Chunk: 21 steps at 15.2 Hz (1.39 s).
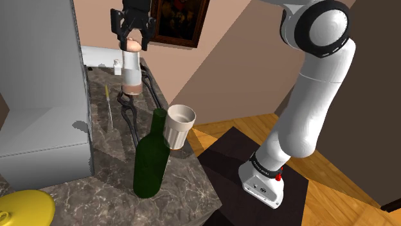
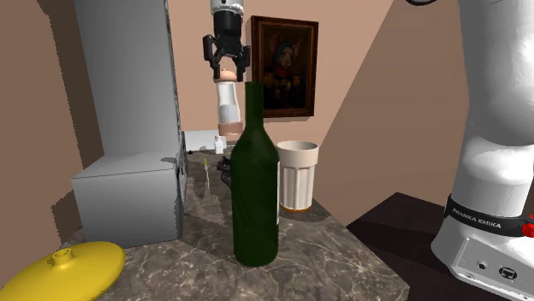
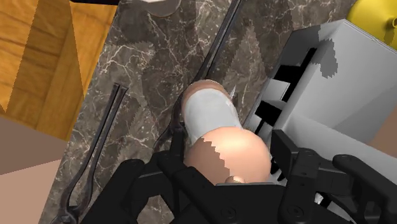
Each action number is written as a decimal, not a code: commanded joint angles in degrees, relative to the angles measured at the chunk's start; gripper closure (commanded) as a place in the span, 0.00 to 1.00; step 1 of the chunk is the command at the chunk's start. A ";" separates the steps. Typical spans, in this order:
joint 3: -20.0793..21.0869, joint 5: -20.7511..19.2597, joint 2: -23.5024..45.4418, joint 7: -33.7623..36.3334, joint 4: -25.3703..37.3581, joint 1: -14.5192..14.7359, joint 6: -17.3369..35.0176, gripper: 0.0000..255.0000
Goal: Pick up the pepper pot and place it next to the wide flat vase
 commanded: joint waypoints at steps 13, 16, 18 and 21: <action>6.61 -0.90 -0.37 17.64 5.20 11.02 -4.22 1.00; 8.00 -1.92 1.46 21.83 8.89 14.08 -5.88 1.00; 8.86 -2.82 3.14 24.66 12.01 16.38 -7.23 1.00; 9.94 -4.58 6.46 28.92 17.96 20.40 -9.76 1.00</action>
